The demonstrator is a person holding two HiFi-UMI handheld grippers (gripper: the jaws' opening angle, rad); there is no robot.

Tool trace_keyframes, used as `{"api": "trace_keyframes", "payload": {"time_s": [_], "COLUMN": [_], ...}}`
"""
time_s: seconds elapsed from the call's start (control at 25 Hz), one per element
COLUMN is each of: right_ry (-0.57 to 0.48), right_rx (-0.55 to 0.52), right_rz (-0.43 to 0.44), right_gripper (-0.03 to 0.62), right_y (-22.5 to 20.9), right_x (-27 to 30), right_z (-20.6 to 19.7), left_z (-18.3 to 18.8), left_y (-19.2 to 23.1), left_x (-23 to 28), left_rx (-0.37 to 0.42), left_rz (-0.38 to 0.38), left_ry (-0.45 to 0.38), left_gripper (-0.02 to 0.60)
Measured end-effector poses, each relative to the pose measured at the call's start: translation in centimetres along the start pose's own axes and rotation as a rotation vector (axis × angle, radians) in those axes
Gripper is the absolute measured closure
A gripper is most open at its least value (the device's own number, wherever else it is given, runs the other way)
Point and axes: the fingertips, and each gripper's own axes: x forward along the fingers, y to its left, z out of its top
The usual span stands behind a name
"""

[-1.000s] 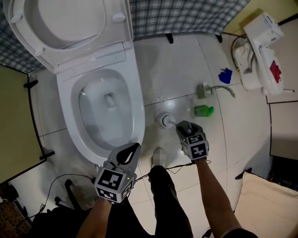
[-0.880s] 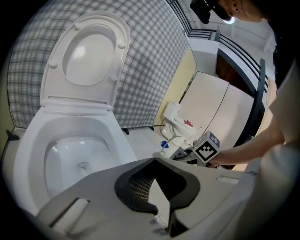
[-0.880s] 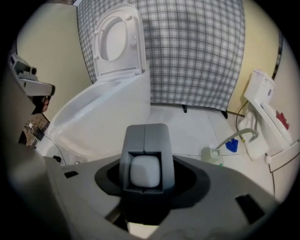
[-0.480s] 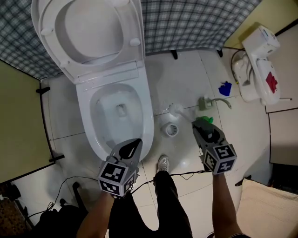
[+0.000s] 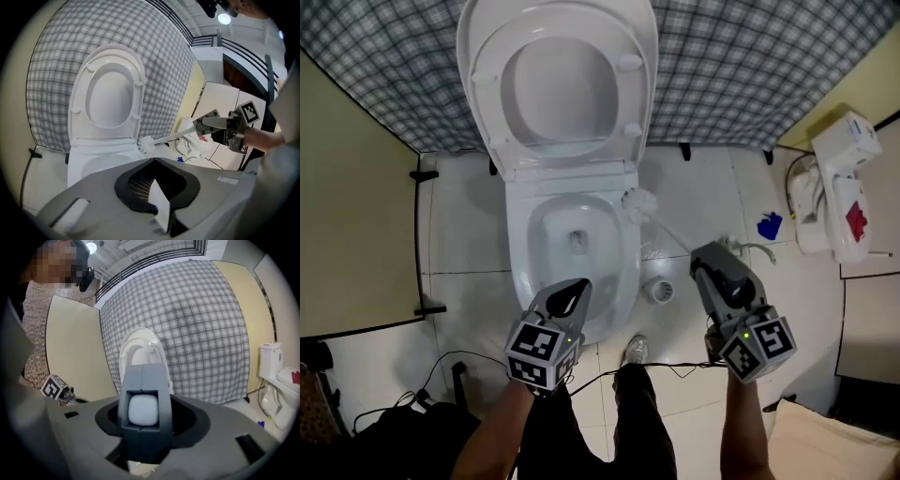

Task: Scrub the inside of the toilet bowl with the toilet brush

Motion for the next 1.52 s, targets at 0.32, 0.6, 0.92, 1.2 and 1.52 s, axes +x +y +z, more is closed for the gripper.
{"api": "trace_keyframes", "payload": {"time_s": [0.32, 0.6, 0.92, 1.2, 1.52], "right_ry": [0.112, 0.187, 0.193, 0.183, 0.226], "right_rx": [0.012, 0.053, 0.083, 0.112, -0.012], "right_rz": [0.125, 0.151, 0.122, 0.165, 0.183], "right_gripper": [0.372, 0.373, 0.373, 0.373, 0.378], "right_y": [6.4, 9.2, 10.1, 11.7, 13.1], "right_x": [5.0, 10.7, 17.9, 20.5, 21.0], "right_z": [-4.1, -9.7, -14.0, -14.7, -14.7], "left_z": [-0.7, -3.6, -5.9, -7.1, -8.4], "left_y": [3.6, 6.6, 9.2, 10.6, 10.9], "left_x": [-2.3, -2.3, -1.0, -1.2, -0.6], "left_rx": [-0.056, -0.107, -0.138, -0.149, -0.179], "left_rz": [0.061, 0.095, 0.109, 0.122, 0.121], "left_ry": [0.007, 0.019, 0.017, 0.014, 0.025], "left_gripper": [0.574, 0.574, 0.574, 0.574, 0.574]}}
